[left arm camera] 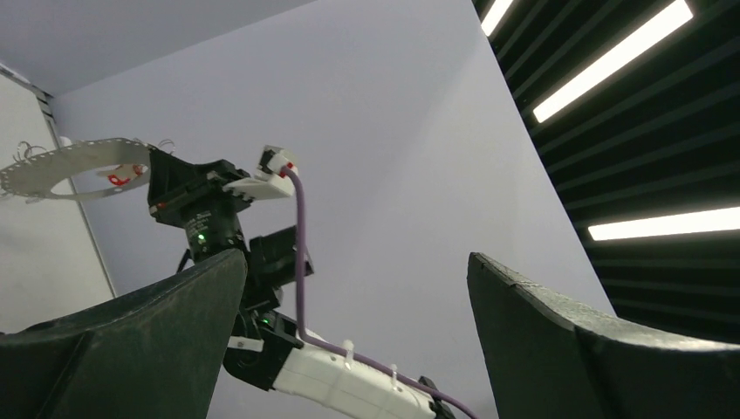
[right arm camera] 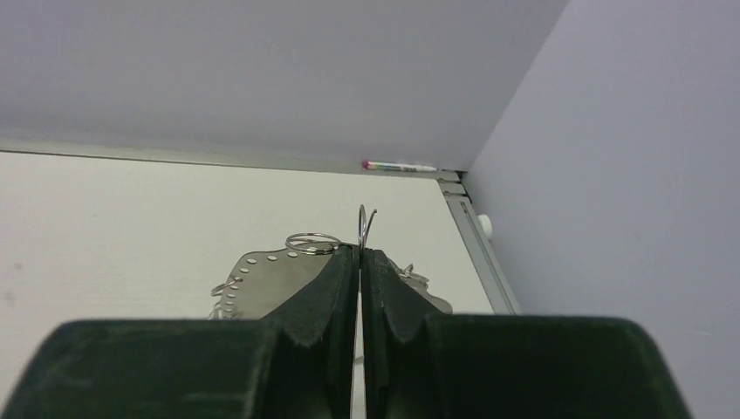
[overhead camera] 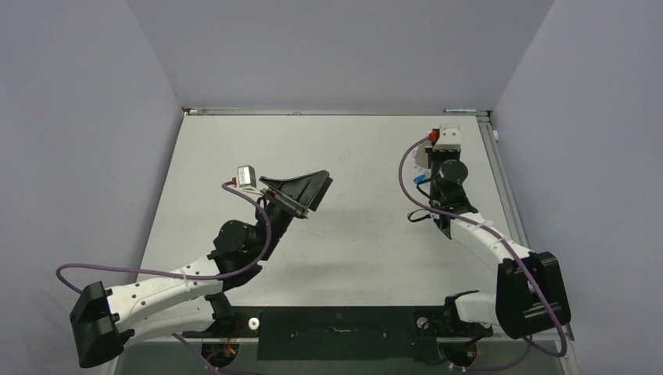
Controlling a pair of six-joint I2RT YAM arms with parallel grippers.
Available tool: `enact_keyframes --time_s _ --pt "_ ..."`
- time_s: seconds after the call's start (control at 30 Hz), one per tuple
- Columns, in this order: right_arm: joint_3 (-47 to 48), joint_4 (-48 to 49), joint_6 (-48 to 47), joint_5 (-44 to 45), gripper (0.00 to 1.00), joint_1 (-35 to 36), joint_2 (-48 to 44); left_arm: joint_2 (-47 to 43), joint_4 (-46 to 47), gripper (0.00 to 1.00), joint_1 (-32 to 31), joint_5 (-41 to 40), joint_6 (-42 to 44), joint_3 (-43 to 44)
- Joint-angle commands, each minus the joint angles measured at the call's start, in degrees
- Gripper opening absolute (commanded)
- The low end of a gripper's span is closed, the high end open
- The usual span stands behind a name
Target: Put the keys on the keyring
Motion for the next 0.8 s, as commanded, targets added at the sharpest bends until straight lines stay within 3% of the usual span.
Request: enact_keyframes --time_s 0.0,0.27,0.6,0.77 --pt "5.20 8.19 2.59 -4.36 0.05 -5.76 9.17 1.54 8.04 0.96 1.84 4.97 -5.01 2.43" --pt "9.49 14.26 0.31 -3.40 0.05 -9.77 22.47 4.23 10.82 0.96 3.76 7.92 -6.87 2.74" --pt "2.24 12.32 5.32 -5.46 0.05 -6.02 18.61 5.95 12.68 0.96 5.17 11.28 -8.55 2.60" --pt "-0.22 9.50 7.58 -5.91 0.05 -3.55 15.82 5.14 7.44 0.96 5.55 10.50 -9.04 1.73"
